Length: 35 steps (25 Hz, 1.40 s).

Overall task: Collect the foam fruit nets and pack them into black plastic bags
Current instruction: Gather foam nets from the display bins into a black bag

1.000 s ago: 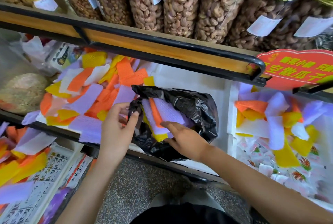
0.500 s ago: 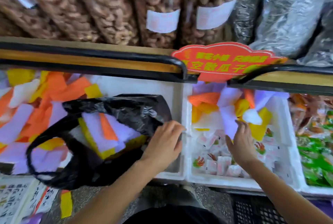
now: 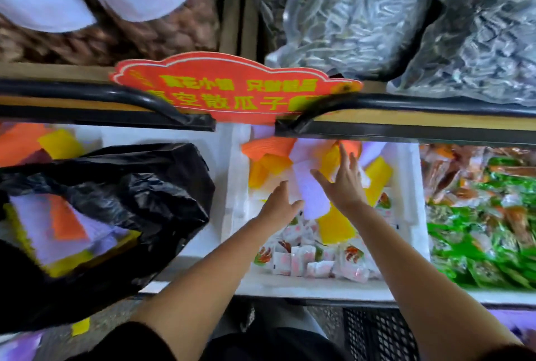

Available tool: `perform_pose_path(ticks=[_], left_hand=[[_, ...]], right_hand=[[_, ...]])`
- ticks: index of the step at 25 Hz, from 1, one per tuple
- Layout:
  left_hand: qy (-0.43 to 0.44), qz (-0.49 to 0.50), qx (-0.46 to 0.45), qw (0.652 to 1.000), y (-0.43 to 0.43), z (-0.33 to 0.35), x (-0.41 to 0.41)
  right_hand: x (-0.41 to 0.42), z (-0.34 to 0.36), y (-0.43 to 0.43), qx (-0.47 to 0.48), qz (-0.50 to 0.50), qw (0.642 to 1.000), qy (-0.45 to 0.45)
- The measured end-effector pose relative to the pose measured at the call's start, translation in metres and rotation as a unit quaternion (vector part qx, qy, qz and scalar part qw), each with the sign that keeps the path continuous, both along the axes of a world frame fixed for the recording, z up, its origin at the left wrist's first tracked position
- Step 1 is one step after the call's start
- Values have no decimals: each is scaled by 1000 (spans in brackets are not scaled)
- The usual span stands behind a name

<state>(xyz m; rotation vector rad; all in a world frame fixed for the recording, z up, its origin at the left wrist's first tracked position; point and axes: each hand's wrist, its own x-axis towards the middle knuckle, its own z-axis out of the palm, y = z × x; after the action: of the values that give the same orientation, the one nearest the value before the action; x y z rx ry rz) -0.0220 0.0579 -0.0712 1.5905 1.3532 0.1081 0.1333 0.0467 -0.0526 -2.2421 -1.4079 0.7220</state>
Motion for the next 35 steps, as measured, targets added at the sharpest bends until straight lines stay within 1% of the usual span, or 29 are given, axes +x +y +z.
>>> perform_pose_path(ticks=[2,4,6,9,11,14,16,18,20,23,25,26,28,29,31,32,33,34,35], left_hand=[[-26,74,-31,996,-1,-5,19],[-43,137,-38,989,0,-8,32],[-48,165,-29,985,1,-10,39],[-63,157,-37,985,-3,-4,39],[-78,128,-35,988,-12,6,35],[-88,69,4,994,-33,18,31],[-102,68,2,992,-43,26,27],[-105,109,-18,988,-50,31,19],[-97,168,-31,981,-54,31,4],[-55,249,-19,967,-57,28,-18],[-62,297,-60,951,-61,26,-20],[-103,319,-109,936,-64,26,-17],[-213,345,-220,887,-71,32,-6],[-235,340,-241,878,-74,35,-3],[-206,330,-211,897,-78,40,-2],[-180,327,-177,911,-80,41,-5],[-161,326,-155,918,-81,39,-10],[-161,327,-145,920,-83,37,-16],[-167,327,-146,919,-85,36,-21]], right_hand=[[7,-3,3,14,1,1000,5],[18,-5,1,16,-9,1000,11],[28,-7,-8,31,-12,998,52],[38,-4,-21,45,7,995,91],[38,2,-24,6,5,991,130],[29,19,-24,-74,-17,963,260],[16,26,-26,-79,3,954,288],[7,24,-32,-45,2,959,279],[7,19,-41,-13,-26,965,259],[16,15,-61,55,-40,973,220],[9,16,-80,101,18,979,179],[2,15,-89,109,69,979,156],[-16,10,-106,101,183,969,133],[-22,7,-114,85,236,958,138],[-25,4,-124,36,306,934,179],[-25,7,-128,8,303,924,231],[-24,11,-130,-8,268,915,301],[-23,14,-132,-9,207,908,363],[-23,15,-131,-2,135,905,404]])
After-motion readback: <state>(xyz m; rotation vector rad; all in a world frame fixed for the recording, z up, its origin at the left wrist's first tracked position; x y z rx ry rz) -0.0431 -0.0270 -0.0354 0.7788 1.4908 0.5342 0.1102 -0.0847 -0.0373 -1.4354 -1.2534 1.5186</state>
